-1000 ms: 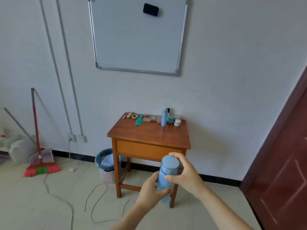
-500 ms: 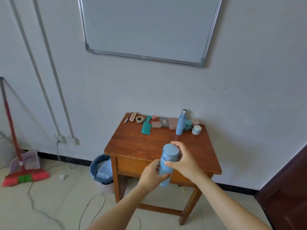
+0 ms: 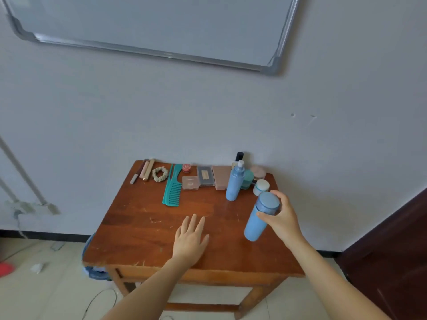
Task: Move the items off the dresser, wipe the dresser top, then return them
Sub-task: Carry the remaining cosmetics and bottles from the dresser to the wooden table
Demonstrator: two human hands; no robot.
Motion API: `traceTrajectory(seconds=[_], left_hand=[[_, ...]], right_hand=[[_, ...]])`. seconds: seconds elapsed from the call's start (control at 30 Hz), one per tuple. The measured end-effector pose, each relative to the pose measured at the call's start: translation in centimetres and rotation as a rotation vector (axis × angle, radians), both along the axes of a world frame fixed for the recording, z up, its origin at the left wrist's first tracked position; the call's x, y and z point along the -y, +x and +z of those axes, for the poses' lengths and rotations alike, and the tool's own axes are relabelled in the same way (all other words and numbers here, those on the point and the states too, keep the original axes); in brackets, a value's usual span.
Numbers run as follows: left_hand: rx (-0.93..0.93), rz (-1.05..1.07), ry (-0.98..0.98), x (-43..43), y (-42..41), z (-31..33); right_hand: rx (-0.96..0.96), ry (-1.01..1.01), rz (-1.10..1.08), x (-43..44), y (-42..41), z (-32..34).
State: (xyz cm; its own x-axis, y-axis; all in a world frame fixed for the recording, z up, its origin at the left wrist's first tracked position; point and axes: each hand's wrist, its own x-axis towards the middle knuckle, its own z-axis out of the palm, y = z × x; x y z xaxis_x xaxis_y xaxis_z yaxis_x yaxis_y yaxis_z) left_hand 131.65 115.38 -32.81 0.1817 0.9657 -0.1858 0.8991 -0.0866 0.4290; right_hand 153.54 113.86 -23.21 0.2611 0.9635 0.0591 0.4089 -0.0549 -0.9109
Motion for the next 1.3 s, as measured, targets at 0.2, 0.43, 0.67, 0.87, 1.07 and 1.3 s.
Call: traceTrajectory(seconds=[0.2,0.43,0.67,0.87,1.07,1.3], left_hand=[[-0.075,0.126,-0.036,-4.9,2.3,-1.6],[-0.198,0.166,-0.035,-5.5,3.0,-3.1],[-0.225,0.174,-0.035,-5.5,2.9,-3.6],[-0.232,0.176,-0.026,-5.3,3.0,-3.6],[-0.215,0.183,-0.019,-5.2,2.9,-3.5],[-0.206,0.201,-0.014,-5.1,2.9,-3.3]], right_hand=[[-0.026,0.003,0.078,-8.3,3.7,-0.4],[-0.020,0.016,0.140,-15.0,5.1,-1.5],[-0.001,0.019,0.180,-17.3,5.7,-3.0],[0.019,0.006,0.194,-17.8,5.8,-4.2],[0.028,-0.009,0.223,-17.6,5.9,-4.6],[0.024,-0.035,0.248,-16.8,5.7,-4.7]])
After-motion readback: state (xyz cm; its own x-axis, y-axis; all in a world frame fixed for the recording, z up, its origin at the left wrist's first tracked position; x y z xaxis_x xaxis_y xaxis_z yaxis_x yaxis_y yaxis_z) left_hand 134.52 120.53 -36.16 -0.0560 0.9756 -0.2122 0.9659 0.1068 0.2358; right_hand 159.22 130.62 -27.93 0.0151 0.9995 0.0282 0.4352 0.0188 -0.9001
